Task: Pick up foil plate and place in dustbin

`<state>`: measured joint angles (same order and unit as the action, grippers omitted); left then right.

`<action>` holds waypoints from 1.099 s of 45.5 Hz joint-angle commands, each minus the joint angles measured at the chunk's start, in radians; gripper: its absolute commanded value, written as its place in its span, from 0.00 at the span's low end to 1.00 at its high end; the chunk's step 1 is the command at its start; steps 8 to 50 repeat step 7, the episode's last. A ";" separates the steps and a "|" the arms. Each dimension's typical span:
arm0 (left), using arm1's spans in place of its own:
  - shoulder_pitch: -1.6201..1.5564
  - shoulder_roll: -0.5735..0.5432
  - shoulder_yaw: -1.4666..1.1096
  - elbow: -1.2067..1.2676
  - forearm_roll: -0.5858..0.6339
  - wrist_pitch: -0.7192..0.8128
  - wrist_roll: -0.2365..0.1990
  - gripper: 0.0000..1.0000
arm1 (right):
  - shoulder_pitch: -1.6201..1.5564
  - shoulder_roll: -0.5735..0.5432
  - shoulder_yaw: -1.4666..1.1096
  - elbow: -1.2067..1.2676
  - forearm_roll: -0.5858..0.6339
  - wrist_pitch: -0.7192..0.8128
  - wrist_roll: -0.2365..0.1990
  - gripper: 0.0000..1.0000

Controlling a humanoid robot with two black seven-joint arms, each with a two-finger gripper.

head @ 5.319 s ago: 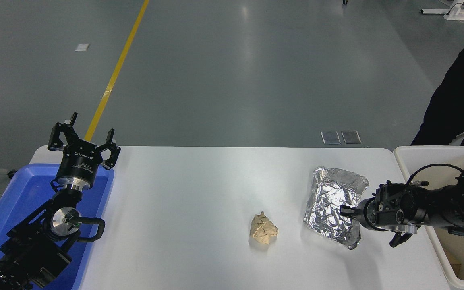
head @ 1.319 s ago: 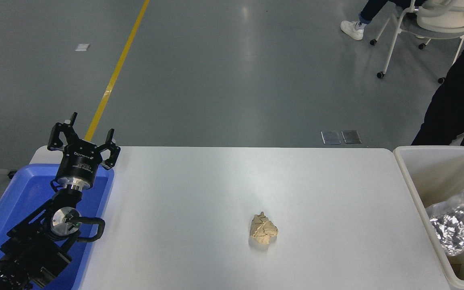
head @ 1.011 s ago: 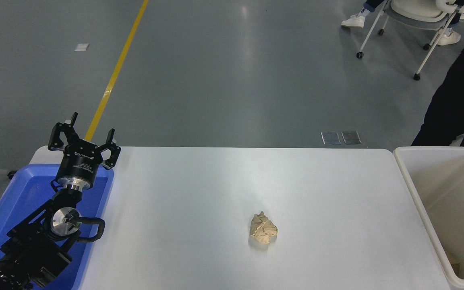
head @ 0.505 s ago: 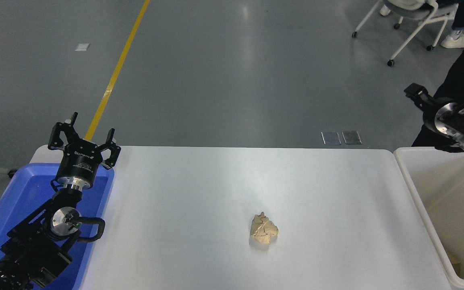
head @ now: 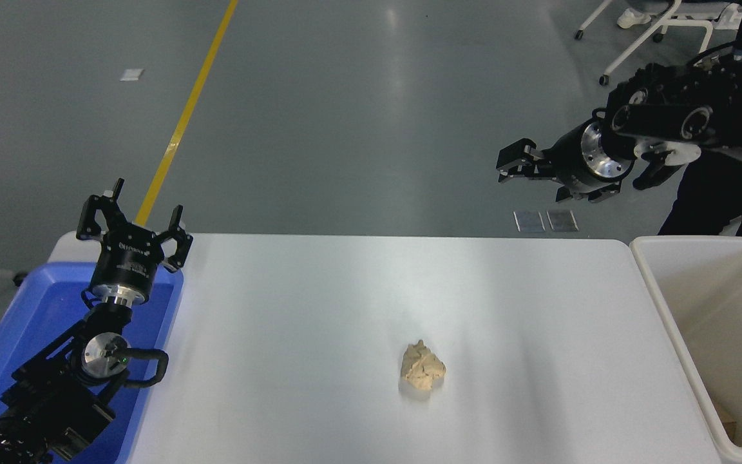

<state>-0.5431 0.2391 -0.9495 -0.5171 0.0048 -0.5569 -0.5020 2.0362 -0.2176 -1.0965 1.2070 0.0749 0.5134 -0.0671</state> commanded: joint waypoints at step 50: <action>0.000 0.000 0.000 0.000 0.000 0.000 0.000 0.98 | 0.309 0.035 -0.016 0.333 0.002 0.131 0.000 1.00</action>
